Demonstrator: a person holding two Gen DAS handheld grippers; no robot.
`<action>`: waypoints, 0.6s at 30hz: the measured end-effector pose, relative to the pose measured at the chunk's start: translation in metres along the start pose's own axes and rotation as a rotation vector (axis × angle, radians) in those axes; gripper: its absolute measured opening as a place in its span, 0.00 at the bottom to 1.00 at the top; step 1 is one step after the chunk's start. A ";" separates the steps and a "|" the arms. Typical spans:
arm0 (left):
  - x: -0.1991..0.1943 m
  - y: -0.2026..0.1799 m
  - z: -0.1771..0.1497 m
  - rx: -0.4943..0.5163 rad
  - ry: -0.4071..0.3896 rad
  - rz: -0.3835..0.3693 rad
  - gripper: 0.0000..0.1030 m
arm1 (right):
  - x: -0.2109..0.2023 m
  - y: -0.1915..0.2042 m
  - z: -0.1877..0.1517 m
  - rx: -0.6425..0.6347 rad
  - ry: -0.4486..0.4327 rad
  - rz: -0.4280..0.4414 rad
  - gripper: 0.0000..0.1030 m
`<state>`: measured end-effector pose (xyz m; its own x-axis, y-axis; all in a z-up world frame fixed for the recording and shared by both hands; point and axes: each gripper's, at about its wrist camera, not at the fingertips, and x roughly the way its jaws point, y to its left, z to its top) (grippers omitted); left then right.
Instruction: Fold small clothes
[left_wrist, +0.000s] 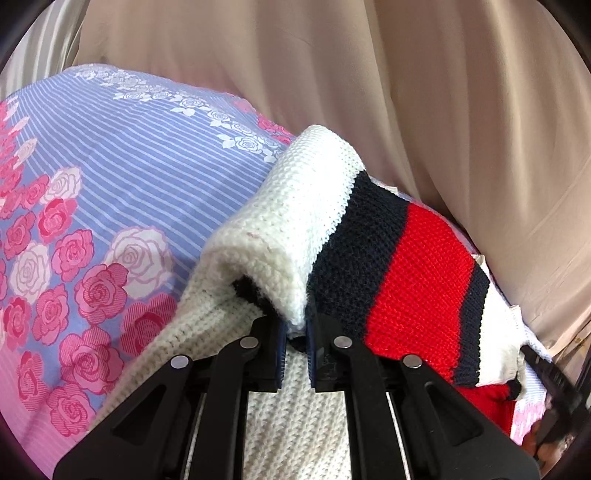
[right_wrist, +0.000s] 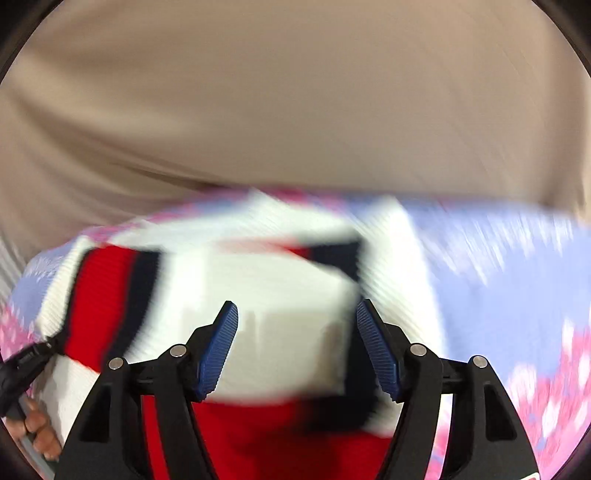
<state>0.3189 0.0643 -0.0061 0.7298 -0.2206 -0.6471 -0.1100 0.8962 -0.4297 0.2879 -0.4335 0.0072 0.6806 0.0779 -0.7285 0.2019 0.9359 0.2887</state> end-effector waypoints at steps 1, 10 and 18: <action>0.001 0.000 0.000 0.002 0.000 0.000 0.08 | 0.001 -0.007 -0.002 0.023 0.004 0.036 0.64; 0.003 -0.005 -0.001 0.007 0.000 -0.001 0.08 | -0.038 0.018 -0.004 -0.017 -0.156 0.108 0.04; 0.008 -0.012 0.000 0.028 -0.002 0.017 0.09 | -0.007 -0.017 -0.016 0.077 0.011 0.013 0.03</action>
<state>0.3259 0.0515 -0.0062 0.7291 -0.2050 -0.6530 -0.1035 0.9101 -0.4013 0.2689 -0.4446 -0.0025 0.6760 0.0940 -0.7309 0.2472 0.9055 0.3450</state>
